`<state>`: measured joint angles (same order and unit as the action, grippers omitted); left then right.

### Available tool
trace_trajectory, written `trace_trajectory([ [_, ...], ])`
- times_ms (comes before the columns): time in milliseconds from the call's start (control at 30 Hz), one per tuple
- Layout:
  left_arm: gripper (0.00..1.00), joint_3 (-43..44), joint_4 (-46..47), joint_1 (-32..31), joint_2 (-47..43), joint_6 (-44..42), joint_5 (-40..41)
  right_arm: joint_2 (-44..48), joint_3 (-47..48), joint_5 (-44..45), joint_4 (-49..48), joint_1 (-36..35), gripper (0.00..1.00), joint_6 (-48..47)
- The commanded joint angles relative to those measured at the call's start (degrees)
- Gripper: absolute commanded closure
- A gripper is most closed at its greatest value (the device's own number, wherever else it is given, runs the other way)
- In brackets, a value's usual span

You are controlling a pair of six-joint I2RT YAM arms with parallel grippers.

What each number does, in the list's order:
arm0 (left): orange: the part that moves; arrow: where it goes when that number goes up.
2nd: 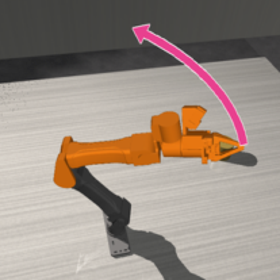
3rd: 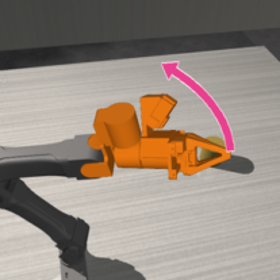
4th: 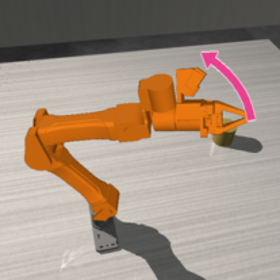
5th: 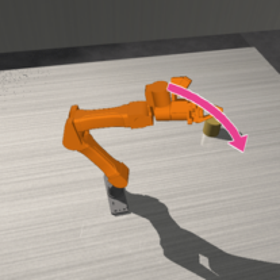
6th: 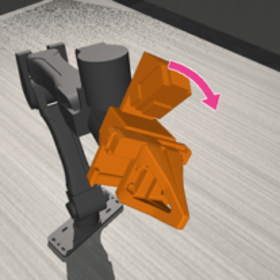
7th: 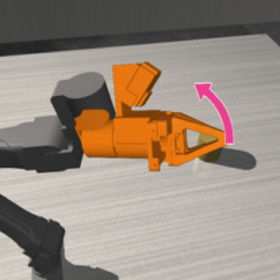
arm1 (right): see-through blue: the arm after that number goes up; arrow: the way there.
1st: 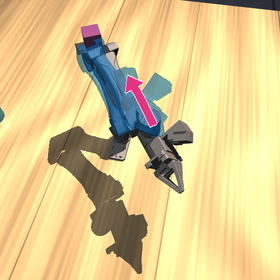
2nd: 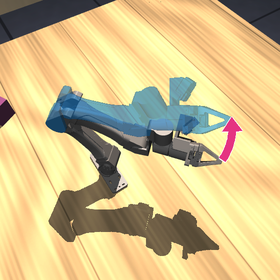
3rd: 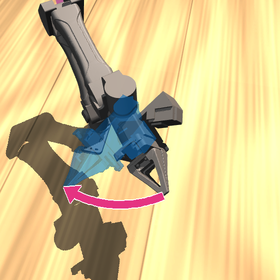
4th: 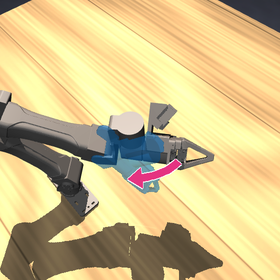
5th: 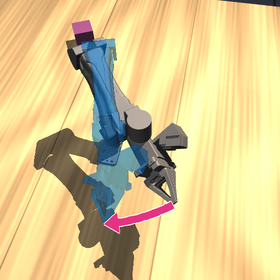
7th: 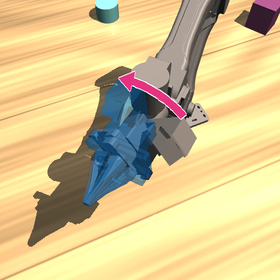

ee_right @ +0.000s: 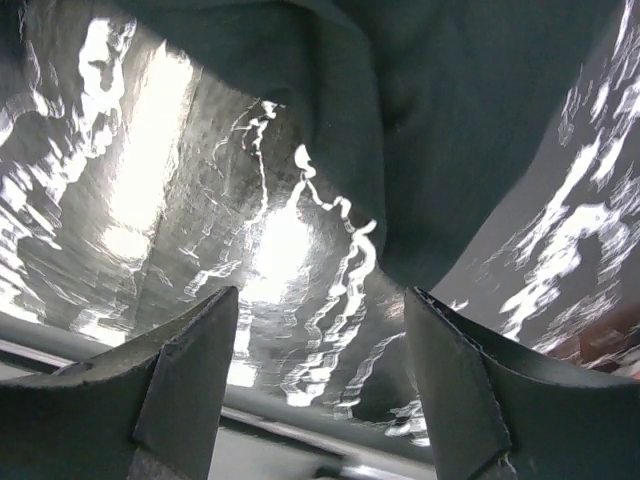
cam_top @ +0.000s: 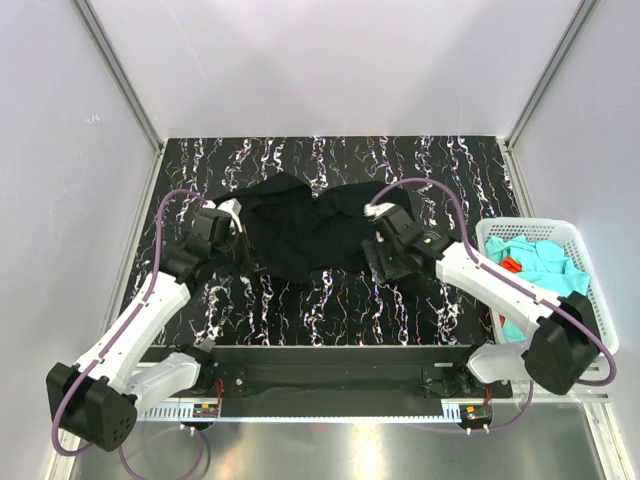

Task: Fold and stack the t-shirts
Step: Flatten the tshirt out

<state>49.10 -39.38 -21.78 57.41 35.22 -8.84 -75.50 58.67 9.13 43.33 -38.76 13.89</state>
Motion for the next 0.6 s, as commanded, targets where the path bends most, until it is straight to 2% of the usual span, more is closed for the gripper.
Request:
trace_trajectory([
  [0,1.0,0.5,1.3,0.2,-0.5,-0.3,-1.7,-1.7,3.1,5.6,3.5,-3.2,0.27,-21.8],
  [100,1.0,0.1,1.8,0.2,0.2,-1.4,-1.5,-2.7,1.8,6.7,5.5,-3.1,0.27,-27.8],
  [133,1.0,0.0,1.8,0.2,0.5,-2.1,-1.6,-2.6,0.9,3.4,6.2,-3.1,0.28,-29.3],
  [200,1.0,0.0,1.8,0.2,1.3,-2.7,-2.4,-3.1,-0.9,2.1,6.4,-3.1,0.32,-32.3],
  [333,1.0,-0.4,2.5,0.2,2.4,-4.5,-4.3,-7.7,-4.5,7.1,6.1,-3.1,0.34,-38.2],
  [400,1.0,-0.8,2.7,0.3,2.5,-5.0,-4.1,-9.6,-5.8,7.8,5.9,-3.1,0.38,-39.7],
  [567,1.0,-0.2,3.3,1.6,4.9,-6.6,-5.2,-11.4,-9.0,6.6,0.7,-3.0,0.39,-39.6],
])
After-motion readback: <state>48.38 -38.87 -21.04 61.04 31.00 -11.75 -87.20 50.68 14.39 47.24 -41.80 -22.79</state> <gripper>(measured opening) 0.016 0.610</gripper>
